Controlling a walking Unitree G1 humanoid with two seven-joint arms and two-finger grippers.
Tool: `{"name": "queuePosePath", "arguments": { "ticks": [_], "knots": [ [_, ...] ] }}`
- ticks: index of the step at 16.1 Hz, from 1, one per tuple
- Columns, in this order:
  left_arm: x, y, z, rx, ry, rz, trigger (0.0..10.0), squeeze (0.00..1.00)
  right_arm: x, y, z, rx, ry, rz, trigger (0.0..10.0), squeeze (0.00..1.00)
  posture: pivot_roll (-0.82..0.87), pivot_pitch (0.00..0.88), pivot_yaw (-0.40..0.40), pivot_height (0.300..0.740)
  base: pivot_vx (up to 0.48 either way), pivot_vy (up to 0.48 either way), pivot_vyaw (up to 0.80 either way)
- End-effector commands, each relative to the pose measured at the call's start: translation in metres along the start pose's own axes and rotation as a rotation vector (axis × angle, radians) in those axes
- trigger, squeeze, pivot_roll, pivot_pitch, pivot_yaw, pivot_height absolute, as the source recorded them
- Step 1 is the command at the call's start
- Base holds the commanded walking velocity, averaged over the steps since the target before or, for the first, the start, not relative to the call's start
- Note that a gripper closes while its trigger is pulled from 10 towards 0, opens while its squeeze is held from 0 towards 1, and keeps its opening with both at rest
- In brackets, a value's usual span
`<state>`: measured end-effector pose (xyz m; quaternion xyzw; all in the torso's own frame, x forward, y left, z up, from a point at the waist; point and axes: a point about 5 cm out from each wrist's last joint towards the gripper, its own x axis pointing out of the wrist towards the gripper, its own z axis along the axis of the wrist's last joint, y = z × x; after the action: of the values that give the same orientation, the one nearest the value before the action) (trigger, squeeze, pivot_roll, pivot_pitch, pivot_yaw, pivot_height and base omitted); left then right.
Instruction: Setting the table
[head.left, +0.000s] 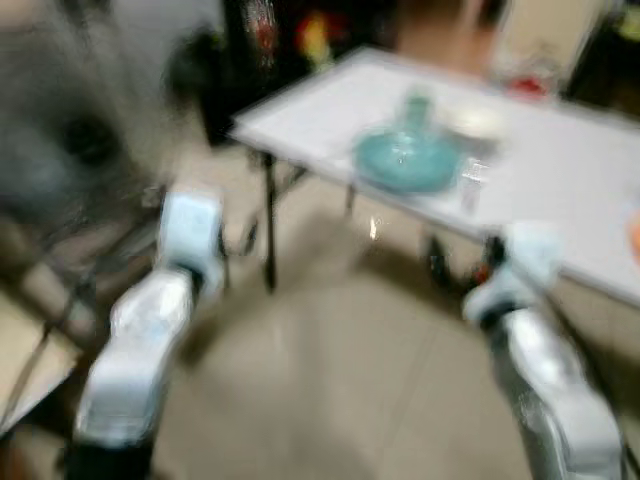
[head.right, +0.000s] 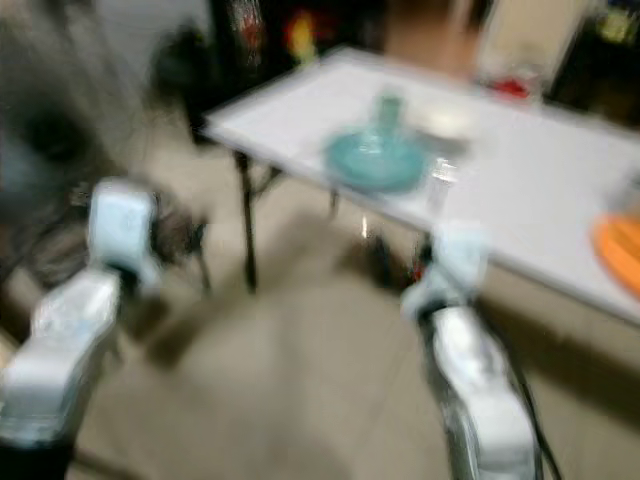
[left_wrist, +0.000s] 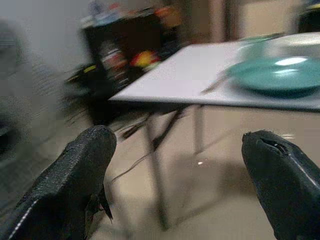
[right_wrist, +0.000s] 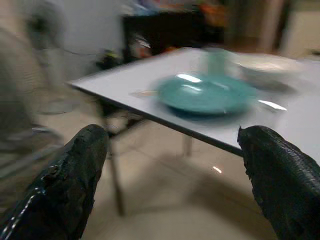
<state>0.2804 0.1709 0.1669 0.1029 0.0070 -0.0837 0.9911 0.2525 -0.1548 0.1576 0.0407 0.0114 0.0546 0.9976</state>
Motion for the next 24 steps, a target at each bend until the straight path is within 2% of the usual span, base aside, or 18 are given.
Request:
{"name": "queuePosePath", "arguments": {
  "ticks": [1, 9, 10, 14, 17, 19, 24],
  "knots": [
    [0.001, -0.005, 0.005, -0.002, -0.018, -0.015, 10.0, 0.0, 0.0, -0.007, 0.0, -0.014, 0.0, -0.019, 10.0, 1.0, 0.04, 0.0, 0.017, 0.74, 0.0, 0.36, 0.8],
    [0.001, -0.001, 0.006, 0.009, -0.02, -0.006, 10.0, 0.0, 0.006, -0.008, -0.005, 0.008, 0.007, -0.006, 10.0, 1.0, 0.06, 0.0, 0.027, 0.74, 0.0, 0.36, 0.8],
    [0.003, -0.003, 0.006, 0.005, -0.021, -0.012, 10.0, 0.0, 0.006, -0.01, -0.005, 0.013, 0.006, -0.008, 10.0, 1.0, 0.04, 0.0, 0.046, 0.74, 0.0, 0.352, 0.8],
    [0.008, -0.004, 0.008, 0.006, -0.038, 0.0, 10.0, 0.0, 0.006, -0.017, -0.004, 0.019, -0.002, -0.025, 10.0, 1.0, 0.04, 0.0, 0.039, 0.74, 0.0, 0.156, 0.8],
    [0.013, -0.003, 0.009, 0.0, -0.046, 0.023, 10.0, 0.0, 0.011, -0.02, -0.002, 0.01, -0.006, -0.03, 10.0, 1.0, 0.04, 0.0, 0.034, 0.74, 0.0, -0.48, 0.8],
    [0.017, -0.009, 0.009, -0.014, -0.051, 0.019, 10.0, 0.0, 0.018, -0.027, 0.003, -0.01, -0.019, -0.036, 10.0, 1.0, 0.03, 0.0, 0.032, 0.74, 0.0, -0.48, 0.8],
    [0.025, -0.007, 0.011, -0.017, -0.071, 0.029, 10.0, 0.0, 0.027, -0.032, 0.009, -0.026, -0.04, -0.044, 10.0, 1.0, 0.02, 0.0, 0.019, 0.74, 0.0, -0.48, 0.8]
  ]
}}
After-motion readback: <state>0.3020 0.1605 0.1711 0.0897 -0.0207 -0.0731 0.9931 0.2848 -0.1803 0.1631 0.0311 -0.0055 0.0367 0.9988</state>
